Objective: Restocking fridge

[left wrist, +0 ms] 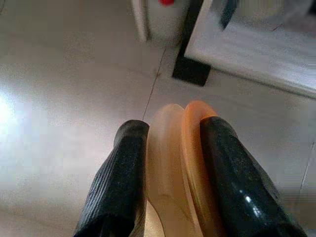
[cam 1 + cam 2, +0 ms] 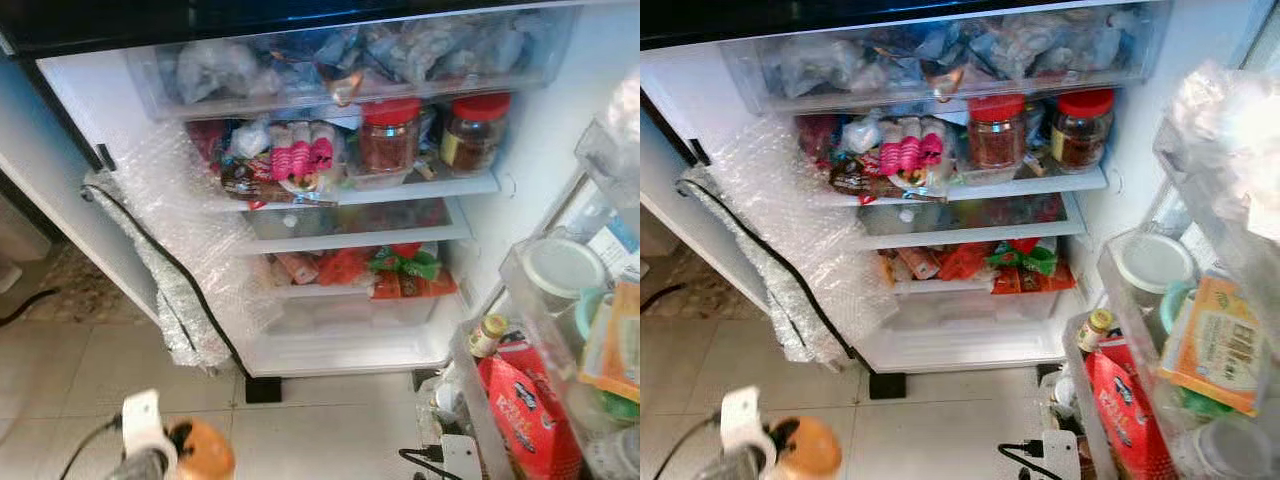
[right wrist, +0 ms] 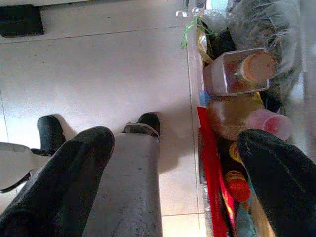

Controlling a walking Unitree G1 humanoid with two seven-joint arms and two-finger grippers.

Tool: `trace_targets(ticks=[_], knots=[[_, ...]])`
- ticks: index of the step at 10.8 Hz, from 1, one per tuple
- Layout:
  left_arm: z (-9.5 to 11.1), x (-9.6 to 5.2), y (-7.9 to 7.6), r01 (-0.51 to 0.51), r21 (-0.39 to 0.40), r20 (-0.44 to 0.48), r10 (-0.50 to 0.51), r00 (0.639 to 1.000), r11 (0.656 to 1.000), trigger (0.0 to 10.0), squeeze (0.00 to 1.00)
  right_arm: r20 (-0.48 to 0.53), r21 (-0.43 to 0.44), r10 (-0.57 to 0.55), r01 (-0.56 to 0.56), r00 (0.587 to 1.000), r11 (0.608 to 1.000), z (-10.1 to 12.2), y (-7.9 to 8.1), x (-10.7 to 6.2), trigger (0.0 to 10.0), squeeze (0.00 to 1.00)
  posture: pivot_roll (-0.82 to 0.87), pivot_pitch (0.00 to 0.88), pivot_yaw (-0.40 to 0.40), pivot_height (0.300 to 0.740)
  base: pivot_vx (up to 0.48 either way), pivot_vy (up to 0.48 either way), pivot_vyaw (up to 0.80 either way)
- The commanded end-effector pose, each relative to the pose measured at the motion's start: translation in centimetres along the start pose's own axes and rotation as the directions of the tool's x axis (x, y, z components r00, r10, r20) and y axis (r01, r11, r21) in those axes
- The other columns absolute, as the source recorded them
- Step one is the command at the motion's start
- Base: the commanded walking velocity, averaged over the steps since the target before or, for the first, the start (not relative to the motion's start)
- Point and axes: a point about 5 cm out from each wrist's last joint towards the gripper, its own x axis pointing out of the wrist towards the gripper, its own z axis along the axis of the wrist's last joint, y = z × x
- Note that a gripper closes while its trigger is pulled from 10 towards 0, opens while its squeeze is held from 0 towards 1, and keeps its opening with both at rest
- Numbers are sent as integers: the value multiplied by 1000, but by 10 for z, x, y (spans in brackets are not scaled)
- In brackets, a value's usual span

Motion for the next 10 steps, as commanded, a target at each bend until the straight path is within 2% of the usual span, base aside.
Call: trace_targets(ticks=[1, 2, 3, 4, 5, 6, 7, 9, 10], knots=[[7, -1, 9, -10, 23, 30, 9, 999, 1000, 10000, 0, -37, 2, 9, -8, 999, 1000, -10, 3, -1, 10000, 0, -67, 122, 79, 740, 0, 0, 0], [38, 3, 1, 34, -4, 141, -33, 989, 999, 10000, 0, -38, -3, 11, -11, 999, 1000, -10, 2, -1, 10000, 0, -66, 124, 75, 740, 0, 0, 0], [72, 5, -11, 129, -91, 270, -101, 958, 987, 10000, 0, -39, -8, 12, -12, 999, 1000, -10, 2, -1, 10000, 0, -64, 125, 73, 740, 0, 0, 0], [83, 4, -23, 224, -93, 319, -184, 930, 970, 10000, 0, -39, -10, 12, -12, 999, 1000, -10, 1, -1, 10000, 0, -61, 126, 69, 740, 0, 0, 0], [89, 1, -38, 314, -44, 369, -277, 887, 948, 10000, 0, -40, -16, 11, -12, 999, 1000, -10, 0, -1, 10000, 0, -63, 128, 67, 740, 0, 0, 0], [93, -3, -45, 343, -31, 397, -303, 866, 939, 10000, 0, -40, -18, 10, -11, 999, 1000, -10, 0, -1, 10000, 0, -63, 132, 64, 740, 0, 0, 0], [97, -8, -53, 397, -51, 422, -340, 840, 917, 10000, 0, -40, -24, 9, -10, 999, 1000, -10, -1, -1, 10000, 0, -62, 133, 59, 740, 0, 0, 0], [94, -24, -70, 543, -126, 447, -441, 778, 830, 10000, 0, -42, -33, 8, -10, 999, 999, -10, -4, -1, 10000, 0, -59, 135, 51, 740, 0, 0, 0], [92, -35, -76, 589, -115, 475, -477, 739, 800, 10000, 0, -42, -36, 8, -9, 999, 999, -10, -5, -1, 10000, 0, -54, 137, 45, 740, 0, 0, 0]])
